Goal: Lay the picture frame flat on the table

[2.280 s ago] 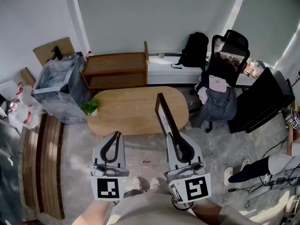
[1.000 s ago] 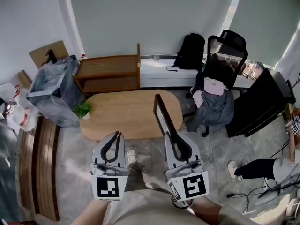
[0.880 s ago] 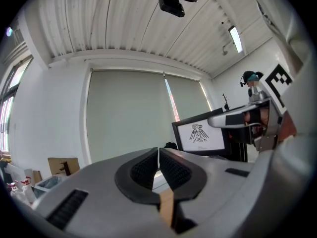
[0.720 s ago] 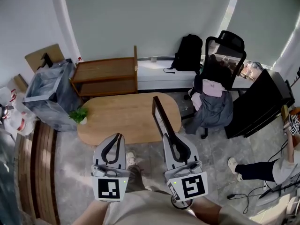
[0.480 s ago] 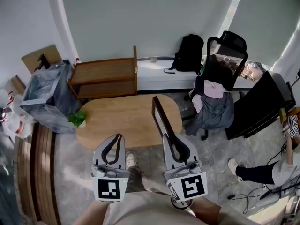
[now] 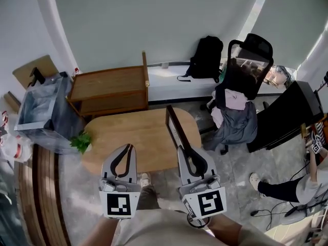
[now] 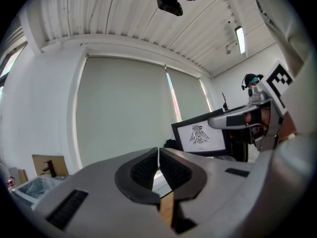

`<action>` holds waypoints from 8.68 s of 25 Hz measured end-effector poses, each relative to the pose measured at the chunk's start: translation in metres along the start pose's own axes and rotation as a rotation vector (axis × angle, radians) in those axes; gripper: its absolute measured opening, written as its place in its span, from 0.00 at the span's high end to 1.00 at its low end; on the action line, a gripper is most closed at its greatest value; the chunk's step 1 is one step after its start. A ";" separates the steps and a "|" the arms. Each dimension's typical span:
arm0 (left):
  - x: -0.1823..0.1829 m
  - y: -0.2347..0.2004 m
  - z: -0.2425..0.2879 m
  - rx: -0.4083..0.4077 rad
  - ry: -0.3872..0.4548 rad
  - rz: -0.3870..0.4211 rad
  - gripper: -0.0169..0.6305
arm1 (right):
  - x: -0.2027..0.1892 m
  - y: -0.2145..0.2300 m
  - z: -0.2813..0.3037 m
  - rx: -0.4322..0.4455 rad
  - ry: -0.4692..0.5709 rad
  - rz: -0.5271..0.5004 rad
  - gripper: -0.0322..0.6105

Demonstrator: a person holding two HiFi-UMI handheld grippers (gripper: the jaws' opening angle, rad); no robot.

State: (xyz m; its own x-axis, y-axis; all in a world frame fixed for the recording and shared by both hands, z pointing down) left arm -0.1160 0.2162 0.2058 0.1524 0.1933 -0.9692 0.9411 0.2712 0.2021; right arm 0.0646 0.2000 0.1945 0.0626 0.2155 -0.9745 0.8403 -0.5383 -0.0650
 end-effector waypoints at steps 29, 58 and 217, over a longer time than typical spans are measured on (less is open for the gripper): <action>-0.083 -0.099 0.212 -0.108 -0.056 -0.051 0.95 | -0.081 0.091 0.200 -0.094 -0.127 0.001 0.90; -0.256 -0.055 0.327 -0.133 -0.163 -0.096 0.95 | -0.308 0.196 0.256 -0.175 -0.382 0.199 0.90; 0.056 -0.121 0.183 -0.114 0.169 0.097 0.96 | 0.072 0.092 0.209 0.168 0.105 0.041 0.95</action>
State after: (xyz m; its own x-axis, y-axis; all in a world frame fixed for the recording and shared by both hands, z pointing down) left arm -0.1662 0.0210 0.1015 0.1786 0.3759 -0.9093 0.8828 0.3469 0.3168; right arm 0.0335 -0.0040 0.0736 0.1582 0.2694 -0.9499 0.7348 -0.6747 -0.0689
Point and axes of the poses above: the fingertips, and each gripper's own axes: z forward along the fingers, y to its right, x out of its top, the point moved 6 cm from there along -z, backward along the fingers, and after that the axes turned 14 degrees about y, right-handed, at the moved point
